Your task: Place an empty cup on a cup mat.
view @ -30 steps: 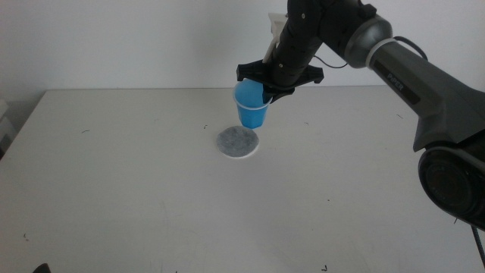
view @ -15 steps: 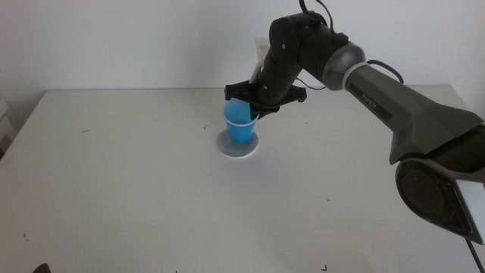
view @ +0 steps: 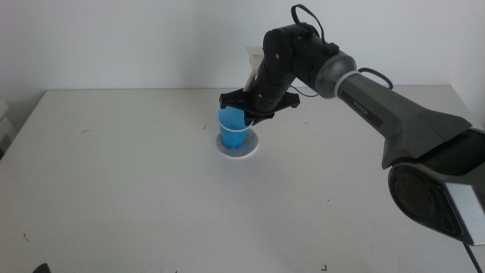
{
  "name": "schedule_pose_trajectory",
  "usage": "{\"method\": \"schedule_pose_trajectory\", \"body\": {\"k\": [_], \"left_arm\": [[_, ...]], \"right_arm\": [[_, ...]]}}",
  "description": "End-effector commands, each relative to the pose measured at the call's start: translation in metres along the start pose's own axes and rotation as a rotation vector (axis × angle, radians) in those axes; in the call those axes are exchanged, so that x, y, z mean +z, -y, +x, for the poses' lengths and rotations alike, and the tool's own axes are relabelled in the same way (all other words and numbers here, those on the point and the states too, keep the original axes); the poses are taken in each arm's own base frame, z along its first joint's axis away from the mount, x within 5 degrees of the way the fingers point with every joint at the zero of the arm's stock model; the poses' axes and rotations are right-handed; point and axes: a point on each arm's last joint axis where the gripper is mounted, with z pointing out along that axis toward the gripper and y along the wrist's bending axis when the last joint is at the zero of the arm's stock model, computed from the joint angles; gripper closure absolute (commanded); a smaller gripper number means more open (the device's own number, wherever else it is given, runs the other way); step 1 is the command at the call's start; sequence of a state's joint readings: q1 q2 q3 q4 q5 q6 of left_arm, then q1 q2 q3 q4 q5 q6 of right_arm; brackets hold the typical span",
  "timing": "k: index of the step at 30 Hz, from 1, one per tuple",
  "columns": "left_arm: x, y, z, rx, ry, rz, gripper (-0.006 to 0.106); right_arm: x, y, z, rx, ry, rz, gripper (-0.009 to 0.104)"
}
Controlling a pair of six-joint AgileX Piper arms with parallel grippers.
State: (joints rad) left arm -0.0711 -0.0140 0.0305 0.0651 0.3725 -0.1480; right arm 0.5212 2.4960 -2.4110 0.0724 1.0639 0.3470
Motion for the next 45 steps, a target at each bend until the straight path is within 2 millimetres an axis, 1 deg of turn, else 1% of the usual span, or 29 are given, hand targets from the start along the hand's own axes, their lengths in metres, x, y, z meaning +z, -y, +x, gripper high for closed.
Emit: {"method": "schedule_pose_trajectory", "body": {"k": [1, 4, 8, 11, 13, 16, 18, 19, 20, 23, 27, 28, 31, 33, 34, 35, 36, 38, 41, 42, 43, 45], "left_arm": [[-0.001, 0.001, -0.008, -0.011, 0.076, 0.010, -0.005], [-0.001, 0.001, -0.008, -0.011, 0.076, 0.010, -0.005], [-0.001, 0.001, -0.008, -0.011, 0.076, 0.010, -0.005], [-0.001, 0.001, -0.008, -0.011, 0.076, 0.010, -0.005], [-0.001, 0.001, -0.008, -0.011, 0.076, 0.010, -0.005], [-0.001, 0.001, -0.008, -0.011, 0.076, 0.010, -0.005], [-0.001, 0.001, -0.008, -0.011, 0.076, 0.010, -0.005], [-0.001, 0.001, -0.008, -0.011, 0.076, 0.010, -0.005], [-0.001, 0.001, -0.008, -0.011, 0.076, 0.010, -0.005], [-0.001, 0.001, -0.008, -0.011, 0.076, 0.010, -0.005], [-0.001, 0.001, -0.008, -0.011, 0.076, 0.010, -0.005], [-0.001, 0.001, -0.008, -0.011, 0.076, 0.010, -0.005], [-0.001, 0.001, -0.008, -0.011, 0.076, 0.010, -0.005], [-0.001, 0.001, -0.008, -0.011, 0.076, 0.010, -0.005], [-0.001, 0.001, -0.008, -0.011, 0.076, 0.010, -0.005], [-0.001, 0.001, -0.008, -0.011, 0.076, 0.010, -0.005], [-0.001, 0.001, -0.008, -0.011, 0.076, 0.010, -0.005], [-0.001, 0.001, -0.008, -0.011, 0.076, 0.010, -0.005], [-0.001, 0.001, -0.008, -0.011, 0.076, 0.010, -0.005], [-0.001, 0.001, -0.008, -0.011, 0.076, 0.010, -0.005], [-0.001, 0.001, -0.008, -0.011, 0.076, 0.010, -0.005], [-0.001, 0.001, -0.008, -0.011, 0.076, 0.010, -0.005]], "right_arm": [[-0.044, -0.011, -0.016, -0.026, 0.112, -0.036, 0.088], [-0.044, -0.010, -0.016, -0.025, 0.102, -0.036, 0.076], [-0.047, -0.011, -0.017, -0.025, 0.110, -0.039, 0.056], [-0.056, -0.013, -0.020, -0.029, 0.129, -0.042, 0.041], [-0.069, -0.014, -0.024, -0.035, 0.151, -0.041, 0.033], [-0.094, -0.015, -0.028, -0.044, 0.187, -0.035, 0.026], [-0.115, -0.013, -0.030, -0.056, 0.212, -0.018, 0.024], [-0.122, -0.013, -0.030, -0.060, 0.219, -0.012, 0.024], [-0.137, -0.012, -0.032, -0.065, 0.240, -0.007, 0.024], [-0.174, -0.008, -0.033, -0.092, 0.287, 0.013, 0.024], [-0.228, 0.000, -0.029, -0.090, 0.364, 0.023, 0.024], [-0.236, 0.002, -0.026, -0.091, 0.373, 0.023, 0.024], [-0.270, 0.013, -0.015, -0.089, 0.428, 0.049, 0.024], [-0.293, 0.022, -0.003, -0.082, 0.477, 0.067, 0.024], [-0.301, 0.026, 0.002, -0.078, 0.496, 0.074, 0.024], [-0.311, 0.031, 0.010, -0.070, 0.518, 0.074, 0.024], [-0.316, 0.038, 0.020, -0.057, 0.524, 0.081, 0.024], [-0.338, 0.050, 0.037, -0.028, 0.569, 0.079, 0.024], [-0.350, 0.069, 0.066, -0.004, 0.599, 0.096, 0.024], [-0.358, 0.073, 0.076, 0.004, 0.630, 0.091, 0.024], [-0.358, 0.077, 0.086, 0.006, 0.637, 0.090, 0.024], [-0.364, 0.087, 0.110, 0.015, 0.666, 0.091, 0.024]]}}
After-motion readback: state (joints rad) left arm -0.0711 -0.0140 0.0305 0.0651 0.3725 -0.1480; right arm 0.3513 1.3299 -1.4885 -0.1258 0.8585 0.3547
